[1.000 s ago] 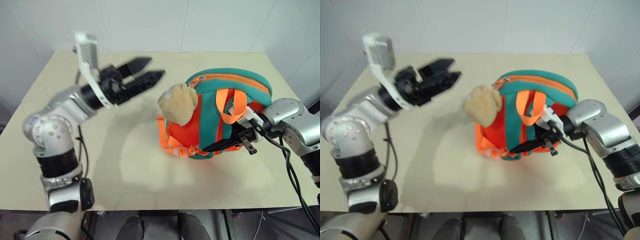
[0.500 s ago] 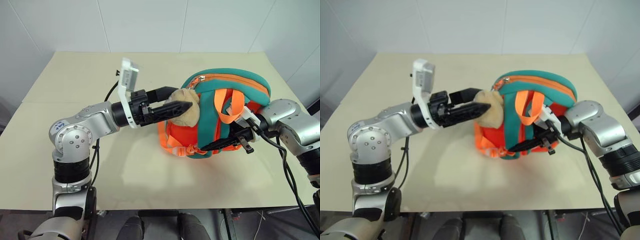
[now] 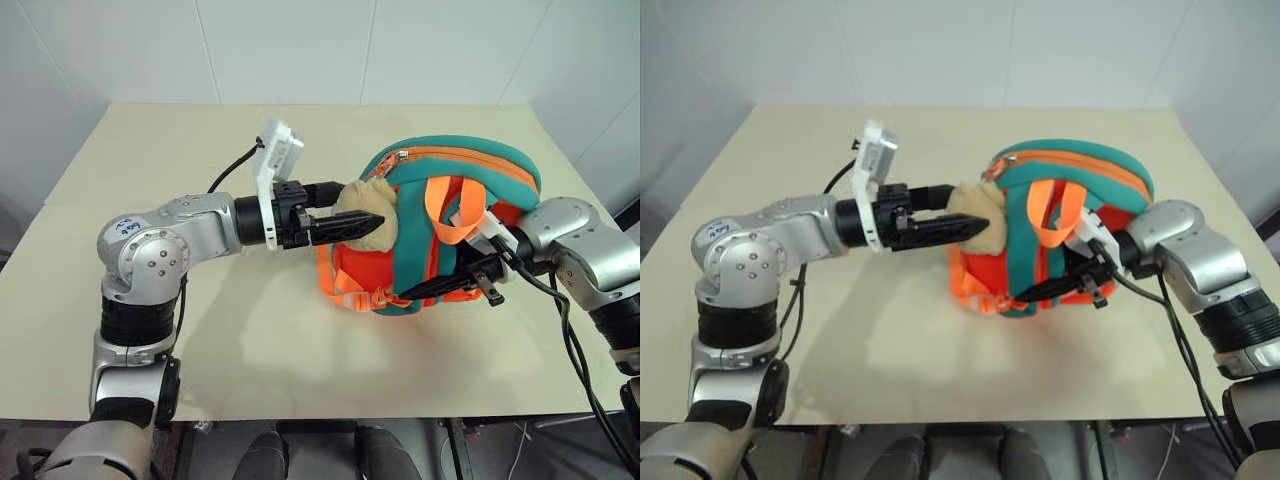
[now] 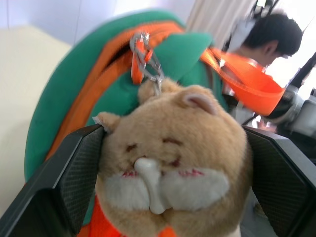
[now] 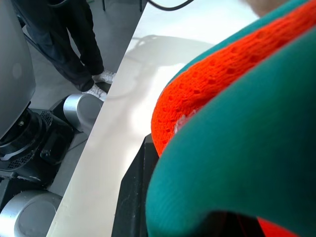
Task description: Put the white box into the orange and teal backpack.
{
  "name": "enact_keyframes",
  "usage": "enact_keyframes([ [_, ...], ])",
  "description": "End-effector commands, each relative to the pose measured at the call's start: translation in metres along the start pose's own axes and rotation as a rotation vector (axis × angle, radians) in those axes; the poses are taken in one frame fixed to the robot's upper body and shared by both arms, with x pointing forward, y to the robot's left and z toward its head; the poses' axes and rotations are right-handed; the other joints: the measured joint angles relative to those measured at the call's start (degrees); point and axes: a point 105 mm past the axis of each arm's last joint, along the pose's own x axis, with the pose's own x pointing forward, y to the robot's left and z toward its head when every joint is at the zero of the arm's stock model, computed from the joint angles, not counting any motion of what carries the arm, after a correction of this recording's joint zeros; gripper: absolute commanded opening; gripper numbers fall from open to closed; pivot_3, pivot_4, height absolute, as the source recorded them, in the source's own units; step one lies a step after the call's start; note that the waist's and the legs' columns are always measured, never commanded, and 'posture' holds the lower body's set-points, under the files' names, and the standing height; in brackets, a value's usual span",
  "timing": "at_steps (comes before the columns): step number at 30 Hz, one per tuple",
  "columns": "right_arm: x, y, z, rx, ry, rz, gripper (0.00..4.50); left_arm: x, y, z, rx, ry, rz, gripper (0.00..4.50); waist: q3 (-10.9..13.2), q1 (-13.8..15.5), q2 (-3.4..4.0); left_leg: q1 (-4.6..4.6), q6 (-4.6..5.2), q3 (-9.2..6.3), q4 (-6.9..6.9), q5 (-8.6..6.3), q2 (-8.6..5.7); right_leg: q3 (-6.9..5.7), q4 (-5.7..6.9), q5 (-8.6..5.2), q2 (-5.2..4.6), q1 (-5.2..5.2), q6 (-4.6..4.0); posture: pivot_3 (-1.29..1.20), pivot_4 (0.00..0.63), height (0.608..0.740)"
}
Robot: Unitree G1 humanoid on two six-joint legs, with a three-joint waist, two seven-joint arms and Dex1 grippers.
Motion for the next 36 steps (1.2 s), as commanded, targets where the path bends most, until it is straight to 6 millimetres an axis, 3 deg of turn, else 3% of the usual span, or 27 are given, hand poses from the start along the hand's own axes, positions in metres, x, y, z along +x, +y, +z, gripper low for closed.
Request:
enact_keyframes([
  [1,-0.002,0.006,0.009,-0.049,-0.013,0.054,0.65,0.007,-0.007,-0.002,0.047,0.059,-0.044,4.29,0.0,0.0,0.0,0.0,0.0,0.0,0.0,0.0,0.0,0.0,0.0,0.0,0.0,0.0,0.0,0.0,0.15,0.74],
  [3,-0.001,0.006,0.009,-0.051,-0.013,0.055,0.65,0.009,-0.008,-0.004,0.079,0.091,-0.049,3.89,0.0,0.0,0.0,0.0,0.0,0.0,0.01,0.0,0.0,0.01,-0.02,0.0,0.0,0.0,0.0,0.0,0.15,0.74],
  [10,0.0,0.008,0.008,-0.054,-0.014,0.057,0.65,0.008,-0.008,0.002,0.142,0.119,-0.046,1.86,0.0,-0.1,0.0,0.0,0.0,0.0,0.0,0.0,0.0,0.0,-0.01,0.0,0.01,-0.01,0.0,0.0,0.15,0.74],
  [15,0.001,0.01,0.008,-0.055,-0.015,0.061,0.65,0.005,-0.016,0.016,0.188,0.093,-0.071,0.96,0.0,0.0,0.0,-0.01,0.0,0.0,-0.02,0.0,0.0,0.0,-0.01,0.0,0.0,0.0,0.0,0.0,0.15,0.74],
  [24,0.002,0.009,0.007,-0.056,-0.018,0.059,0.65,-0.011,-0.019,0.039,0.231,0.039,-0.052,0.7,0.0,0.0,0.02,-0.03,0.01,0.0,-0.04,0.0,0.01,0.0,0.02,0.0,0.0,-0.03,0.0,0.0,0.15,0.74],
  [36,-0.002,0.012,0.005,-0.05,-0.012,0.059,0.65,-0.068,0.009,0.06,0.274,0.014,0.204,0.7,0.0,-0.2,0.05,-0.03,0.01,0.01,-0.08,-0.01,0.02,0.01,0.05,0.0,0.0,-0.04,0.0,0.0,0.15,0.74],
])
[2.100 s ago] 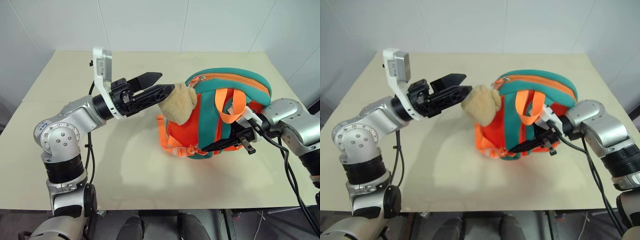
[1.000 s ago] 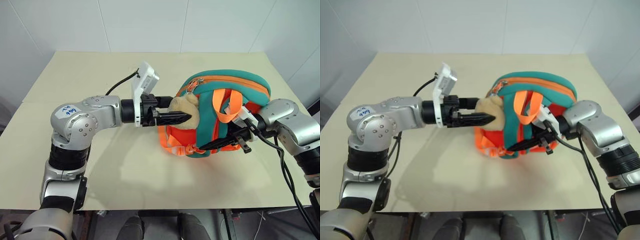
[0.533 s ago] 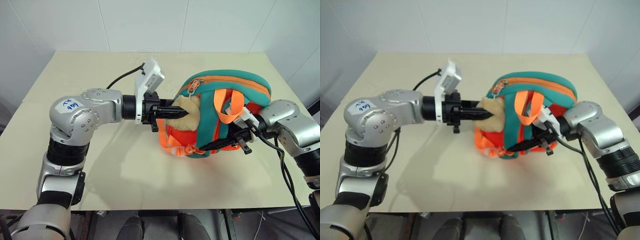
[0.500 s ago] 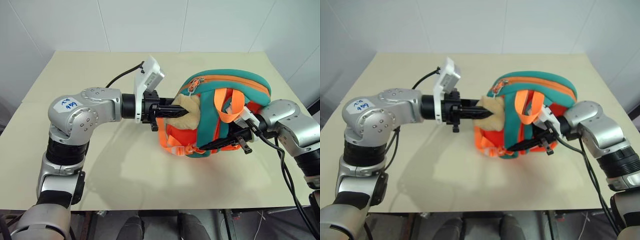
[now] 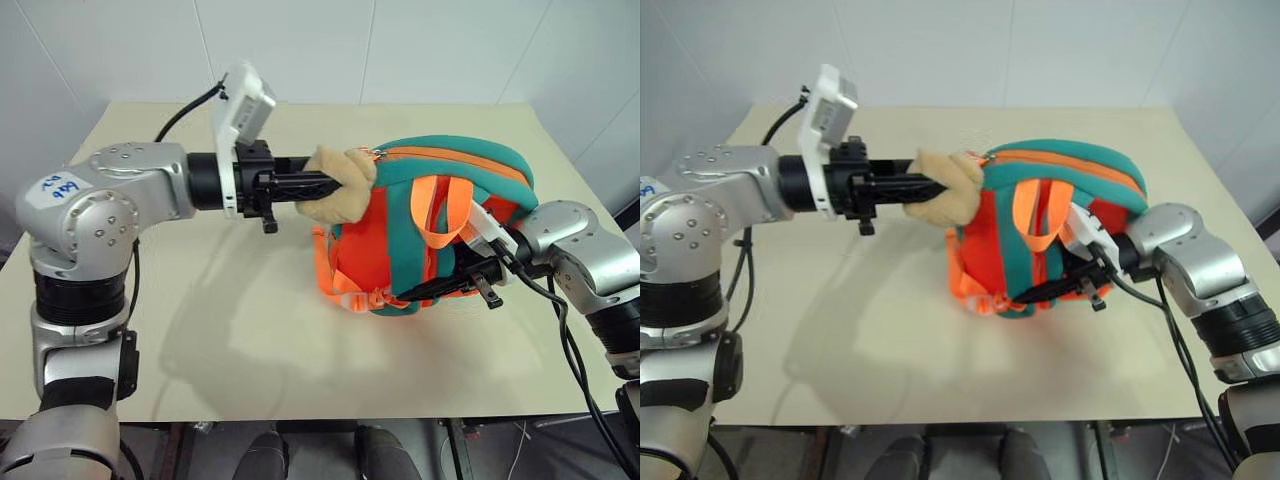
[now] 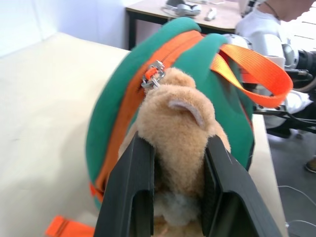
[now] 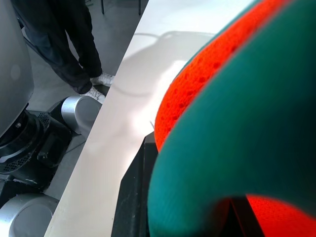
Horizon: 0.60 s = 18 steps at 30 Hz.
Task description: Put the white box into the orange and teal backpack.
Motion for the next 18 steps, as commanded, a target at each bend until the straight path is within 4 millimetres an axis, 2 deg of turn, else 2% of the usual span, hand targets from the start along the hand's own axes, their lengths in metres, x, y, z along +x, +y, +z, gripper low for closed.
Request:
enact_keyframes([
  [1,-0.004,0.01,0.005,-0.035,0.007,0.063,0.65,-0.025,0.011,0.013,0.036,-0.04,0.096,0.7,0.0,0.0,0.01,-0.01,0.0,-0.01,-0.01,0.0,0.01,-0.01,0.02,0.0,0.01,-0.01,0.0,0.0,0.15,0.74],
  [3,-0.004,0.01,0.004,-0.034,0.009,0.063,0.65,-0.032,0.018,0.006,0.009,-0.022,0.135,0.7,0.0,0.0,0.02,-0.01,0.0,0.0,-0.02,0.0,0.01,0.0,0.03,0.0,0.0,-0.02,0.0,0.0,0.15,0.74],
  [6,-0.004,0.009,0.004,-0.033,0.011,0.065,0.65,-0.04,0.026,-0.018,-0.072,0.017,0.18,0.7,0.0,0.0,0.02,-0.02,0.01,0.01,-0.03,-0.01,0.01,0.0,0.02,0.0,-0.01,-0.02,0.0,0.0,0.15,0.74],
  [10,-0.003,0.008,0.003,-0.031,0.013,0.07,0.65,-0.041,0.033,-0.044,-0.119,0.072,0.215,0.7,0.0,0.1,0.02,-0.06,0.01,-0.02,-0.01,-0.01,0.02,-0.03,0.03,0.0,0.0,-0.05,0.0,0.0,0.15,0.74],
  [14,-0.002,0.007,0.002,-0.026,0.015,0.073,0.65,-0.039,0.037,-0.052,-0.149,0.071,0.225,0.7,0.0,0.2,0.02,-0.07,0.01,-0.01,0.02,-0.01,0.01,-0.03,0.01,0.0,-0.01,-0.03,0.0,0.0,0.15,0.74],
  [18,-0.002,0.008,0.002,-0.021,0.012,0.072,0.65,-0.043,0.036,-0.075,-0.185,0.149,0.234,0.7,0.0,-0.1,0.02,-0.05,0.01,0.0,-0.02,-0.01,0.01,-0.01,0.03,0.0,0.0,-0.04,0.0,0.0,0.15,0.74],
])
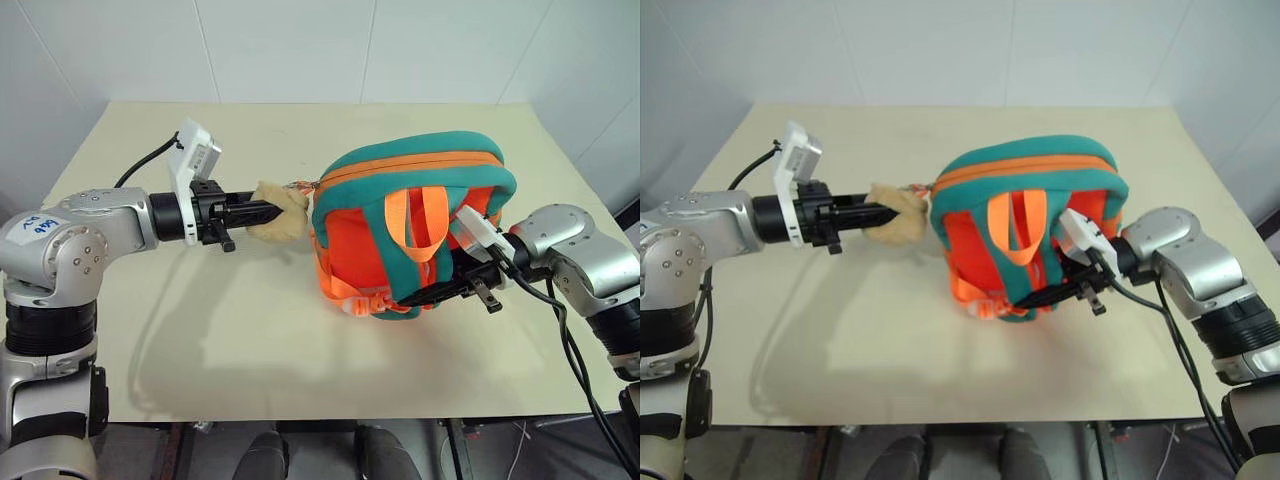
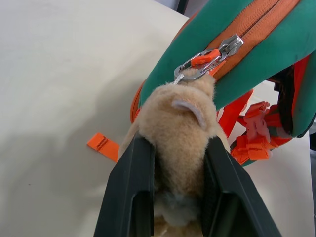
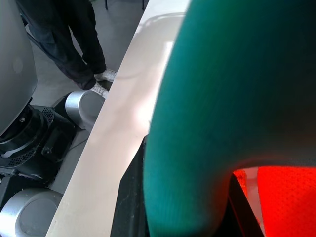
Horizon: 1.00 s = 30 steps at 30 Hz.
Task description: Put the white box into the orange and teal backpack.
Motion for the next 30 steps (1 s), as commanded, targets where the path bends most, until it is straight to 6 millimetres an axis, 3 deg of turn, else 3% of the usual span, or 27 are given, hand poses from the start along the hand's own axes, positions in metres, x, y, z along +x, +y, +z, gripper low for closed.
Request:
enact_keyframes([
  [1,-0.004,0.007,0.007,-0.032,-0.005,0.057,0.65,-0.008,0.012,-0.017,-0.005,0.065,0.075,0.7,0.0,-0.1,0.0,0.0,0.0,0.0,-0.01,0.0,0.01,0.0,0.0,0.0,0.0,-0.01,0.0,0.0,0.15,0.74],
  [7,-0.003,0.006,0.007,-0.029,-0.006,0.059,0.65,-0.002,0.017,-0.053,-0.041,0.201,0.064,0.7,0.0,0.1,0.0,-0.01,0.01,0.0,0.02,0.0,0.0,-0.01,-0.02,0.0,0.0,0.0,0.0,0.0,0.15,0.74],
  [11,-0.002,0.005,0.007,-0.028,-0.004,0.061,0.65,0.008,0.015,-0.067,-0.024,0.273,0.022,0.7,0.0,0.2,0.0,-0.01,0.01,0.0,0.02,-0.01,0.0,-0.01,-0.02,0.0,0.0,0.0,-0.01,0.0,0.15,0.74],
  [18,0.001,0.002,0.008,-0.029,-0.009,0.068,0.65,0.031,0.015,-0.08,0.076,0.387,-0.061,0.7,0.0,0.2,0.0,-0.01,0.01,0.02,0.02,0.0,-0.01,-0.02,-0.01,0.0,0.01,0.02,-0.01,0.0,0.15,0.74],
  [26,0.004,-0.001,0.008,-0.029,-0.01,0.073,0.65,0.044,0.047,-0.095,0.208,0.512,0.009,0.7,0.0,0.2,0.0,0.0,0.01,0.04,0.08,0.0,-0.03,-0.03,0.02,0.0,0.01,0.03,0.0,0.0,0.15,0.74],
  [30,0.004,-0.002,0.009,-0.027,-0.008,0.072,0.65,0.049,0.053,-0.091,0.257,0.503,0.013,0.7,0.0,0.2,0.0,0.18,0.09,0.05,0.1,-0.04,-0.03,0.0,-0.03,0.0,0.02,0.17,-0.01,0.0,0.15,0.74],
])
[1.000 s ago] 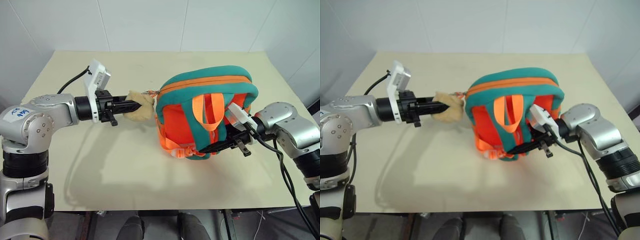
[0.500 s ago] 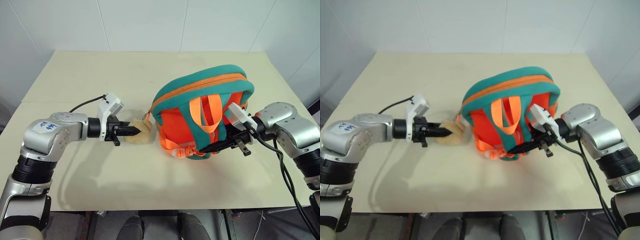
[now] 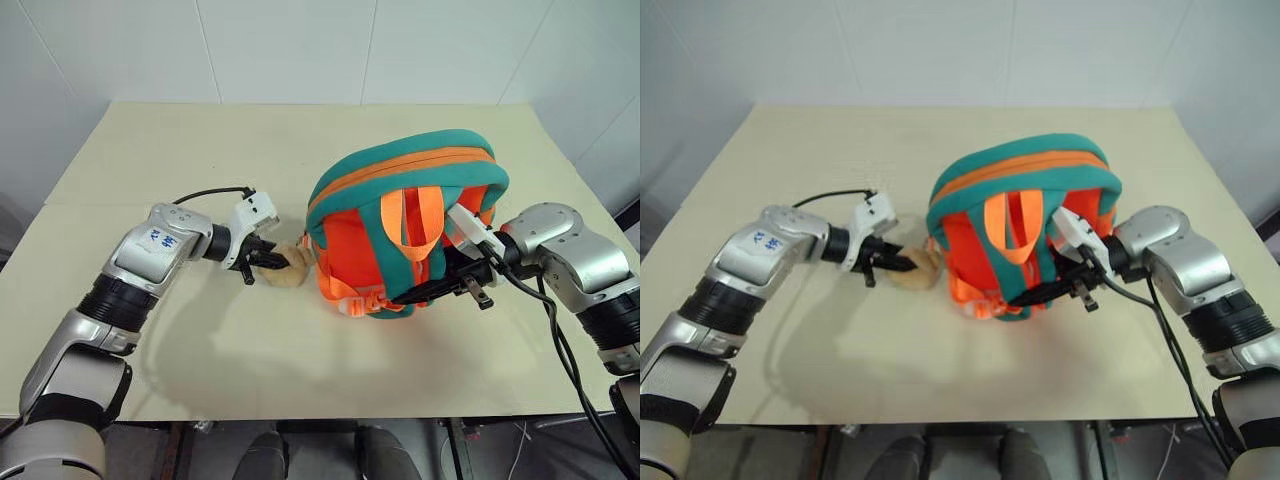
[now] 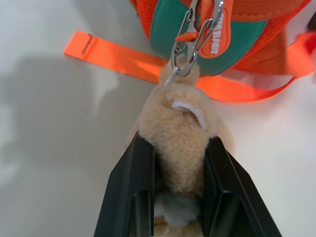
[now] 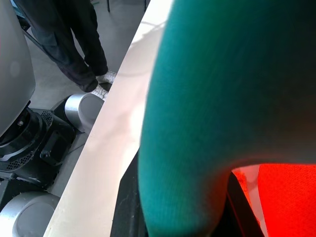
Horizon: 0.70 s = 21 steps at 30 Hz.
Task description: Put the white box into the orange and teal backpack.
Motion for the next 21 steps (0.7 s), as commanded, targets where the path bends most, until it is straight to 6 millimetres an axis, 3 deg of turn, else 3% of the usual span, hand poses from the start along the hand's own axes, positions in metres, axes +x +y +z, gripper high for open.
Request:
enact_keyframes([
  [1,-0.001,0.004,0.01,-0.041,0.003,0.061,0.65,0.001,0.013,-0.014,0.002,0.056,0.059,0.7,0.0,0.0,0.0,0.12,0.06,0.0,-0.03,-0.02,0.0,0.0,0.01,0.0,0.0,0.08,0.0,0.0,0.15,0.74],
  [4,-0.003,-0.002,0.013,-0.03,-0.009,0.02,0.65,-0.012,0.013,0.024,0.05,-0.147,0.06,0.7,0.0,-0.2,0.0,0.47,0.16,-0.02,-0.05,-0.06,0.02,-0.01,0.01,-0.01,0.02,0.47,-0.03,0.0,0.15,0.74],
  [5,-0.003,-0.003,0.014,-0.025,-0.016,0.01,0.65,-0.018,0.014,0.034,0.049,-0.205,0.067,1.04,0.0,-0.2,0.0,0.46,0.16,-0.04,-0.03,-0.06,0.02,-0.01,0.02,-0.01,0.02,0.47,-0.03,0.0,0.15,0.74],
  [15,-0.011,-0.003,0.024,0.011,-0.076,-0.037,4.11,-0.076,-0.006,0.06,0.038,-0.446,0.008,4.4,0.0,-0.2,0.02,0.01,-0.03,0.02,-0.1,-0.05,0.04,-0.06,0.1,-0.01,-0.05,-0.05,-0.03,0.0,0.15,0.74],
  [16,-0.012,-0.003,0.025,0.013,-0.079,-0.044,4.45,-0.08,-0.007,0.06,0.043,-0.454,0.009,4.5,0.0,-0.2,0.02,-0.12,-0.03,0.05,-0.09,-0.05,0.04,-0.06,0.12,-0.01,-0.05,-0.21,-0.03,0.0,0.15,0.74],
  [21,-0.02,-0.002,0.029,0.027,-0.096,-0.1,4.48,-0.109,-0.008,0.053,0.052,-0.483,0.063,4.5,0.0,0.0,0.02,-0.26,-0.05,0.05,-0.06,-0.04,0.06,-0.1,0.12,-0.01,-0.05,-0.33,-0.03,0.0,0.15,0.74],
])
